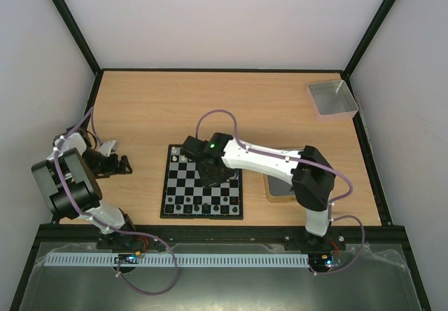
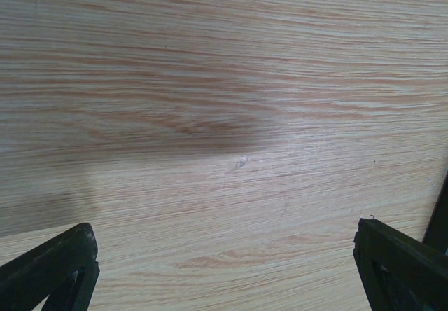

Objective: Set up the chess pieces on the board
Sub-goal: Place the chess piece on the chessboard.

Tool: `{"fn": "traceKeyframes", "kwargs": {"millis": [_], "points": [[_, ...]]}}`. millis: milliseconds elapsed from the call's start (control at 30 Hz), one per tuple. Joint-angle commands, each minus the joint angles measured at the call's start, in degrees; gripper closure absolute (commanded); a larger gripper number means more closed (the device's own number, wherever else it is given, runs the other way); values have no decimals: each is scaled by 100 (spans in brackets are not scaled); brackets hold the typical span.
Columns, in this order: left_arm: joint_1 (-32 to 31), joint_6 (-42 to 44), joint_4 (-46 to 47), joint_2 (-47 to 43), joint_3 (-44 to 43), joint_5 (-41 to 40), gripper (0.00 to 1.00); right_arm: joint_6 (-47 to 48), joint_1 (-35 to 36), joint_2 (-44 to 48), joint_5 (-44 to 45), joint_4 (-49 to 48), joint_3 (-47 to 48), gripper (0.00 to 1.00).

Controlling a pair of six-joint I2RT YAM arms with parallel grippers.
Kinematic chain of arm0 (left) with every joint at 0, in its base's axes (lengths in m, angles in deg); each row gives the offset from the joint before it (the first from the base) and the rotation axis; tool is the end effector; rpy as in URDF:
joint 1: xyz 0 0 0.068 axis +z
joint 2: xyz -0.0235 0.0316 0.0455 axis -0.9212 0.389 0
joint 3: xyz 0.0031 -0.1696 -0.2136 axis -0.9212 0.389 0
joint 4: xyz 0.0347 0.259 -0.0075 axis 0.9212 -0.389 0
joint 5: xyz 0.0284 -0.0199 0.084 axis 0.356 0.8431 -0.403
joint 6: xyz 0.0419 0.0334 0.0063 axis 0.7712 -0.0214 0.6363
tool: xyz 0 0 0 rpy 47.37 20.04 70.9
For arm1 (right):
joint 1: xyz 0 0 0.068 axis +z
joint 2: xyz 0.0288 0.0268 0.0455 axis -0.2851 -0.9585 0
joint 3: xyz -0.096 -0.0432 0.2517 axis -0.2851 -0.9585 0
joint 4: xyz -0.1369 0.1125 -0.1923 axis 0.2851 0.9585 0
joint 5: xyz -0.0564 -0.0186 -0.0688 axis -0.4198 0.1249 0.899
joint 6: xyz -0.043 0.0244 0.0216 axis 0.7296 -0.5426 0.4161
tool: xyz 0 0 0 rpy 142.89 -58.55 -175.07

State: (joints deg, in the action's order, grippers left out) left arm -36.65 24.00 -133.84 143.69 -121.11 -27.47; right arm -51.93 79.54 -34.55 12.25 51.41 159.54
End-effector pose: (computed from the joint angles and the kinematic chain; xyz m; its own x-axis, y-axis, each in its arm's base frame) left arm 0.2195 0.1159 0.1660 -0.9874 -0.0451 -0.1514 -0.0012 0.9604 -0.2786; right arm 0.1632 0.3281 0.2346 -0.9200 -0.3872 -0.0606 -0.3915 0.9013 0.1852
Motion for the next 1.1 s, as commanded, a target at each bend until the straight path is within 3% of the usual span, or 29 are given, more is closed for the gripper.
{"fn": "traceKeyframes", "kwargs": {"millis": [0, 433, 1067], "points": [[52, 66, -165, 6, 46, 94, 1, 103, 175, -144, -154, 32, 28, 98], [57, 54, -163, 24, 46, 86, 1, 124, 439, -409, -339, -472, -420, 98], [66, 75, -188, 85, 37, 112, 1, 95, 628, -739, -459, -615, -280, 97]]}}
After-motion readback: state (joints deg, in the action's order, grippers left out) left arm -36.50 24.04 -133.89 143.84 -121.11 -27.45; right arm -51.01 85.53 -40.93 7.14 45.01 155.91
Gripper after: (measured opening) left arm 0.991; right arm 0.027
